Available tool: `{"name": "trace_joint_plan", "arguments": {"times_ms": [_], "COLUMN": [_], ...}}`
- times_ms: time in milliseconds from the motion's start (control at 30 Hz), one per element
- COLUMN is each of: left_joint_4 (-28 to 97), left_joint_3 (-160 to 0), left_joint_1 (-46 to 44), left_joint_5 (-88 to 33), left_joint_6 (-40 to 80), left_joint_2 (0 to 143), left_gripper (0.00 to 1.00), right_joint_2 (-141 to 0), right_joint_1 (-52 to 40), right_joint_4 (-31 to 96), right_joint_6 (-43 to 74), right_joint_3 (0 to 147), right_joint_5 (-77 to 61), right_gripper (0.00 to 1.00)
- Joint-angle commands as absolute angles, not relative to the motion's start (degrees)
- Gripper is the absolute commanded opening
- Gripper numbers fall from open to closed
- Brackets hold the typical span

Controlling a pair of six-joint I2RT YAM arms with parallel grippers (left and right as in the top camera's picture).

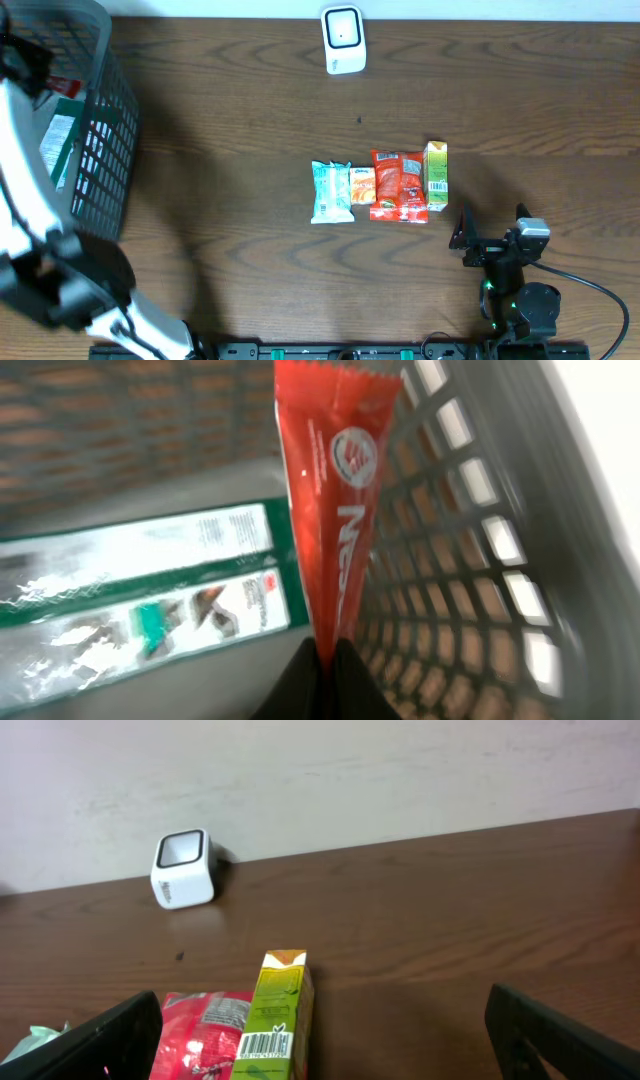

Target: Scan the item barcode

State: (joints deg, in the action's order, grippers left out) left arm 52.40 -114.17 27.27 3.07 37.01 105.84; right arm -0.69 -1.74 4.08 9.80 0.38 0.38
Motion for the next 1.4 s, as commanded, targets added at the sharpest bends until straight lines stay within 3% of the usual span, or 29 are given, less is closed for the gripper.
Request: {"name": "trace_joint_plan", "arguments": {"times_ms": [0, 100, 233, 367, 600, 1033, 1167, 1367], "left_joint_4": [59.68, 68.36, 76.73, 78.37, 77.8, 76.05, 76.01, 76.25], "left_joint_3": [-114.56, -114.56, -114.56, -113.34, -108.97, -105.27, -105.16, -105.16], "left_joint_1": [26.37, 24.6, 19.4, 13.63, 4.34, 2.48, 2.48, 2.44], "left_joint_5": [4.05, -0.3, -12.82, -24.71, -33.39, -55.59, -60.95, -61.06], "left_joint_6": [35.4, 33.5, 21.43, 12.21, 9.19, 2.94, 0.95, -0.89], "left_joint_2": [99.29, 95.39, 93.54, 93.67, 93.89, 94.3, 94.3, 94.3], "left_gripper": [0.08, 0.07, 0.07, 0.07, 0.07, 0.07, 0.07, 0.07], "right_joint_2": [-0.4, -0.4, -0.4, -0.4, -0.4, -0.4, -0.43, -0.49], "right_joint_1": [-1.5, -1.5, -1.5, -1.5, -1.5, -1.5, -1.5, -1.5], "right_joint_4": [4.29, 4.29, 4.29, 4.29, 4.29, 4.29, 3.97, -0.51], "right_joint_6": [9.15, 9.15, 9.15, 9.15, 9.15, 9.47, 16.38, 21.23], "right_joint_3": [0.32, 0.32, 0.3, 0.3, 0.32, 0.3, 0.32, 1.45], "right_joint_5": [0.12, 0.12, 0.12, 0.12, 0.12, -0.19, -2.81, -16.62], "right_gripper": [0.99, 0.99, 0.99, 0.99, 0.99, 0.99, 0.99, 0.99]}}
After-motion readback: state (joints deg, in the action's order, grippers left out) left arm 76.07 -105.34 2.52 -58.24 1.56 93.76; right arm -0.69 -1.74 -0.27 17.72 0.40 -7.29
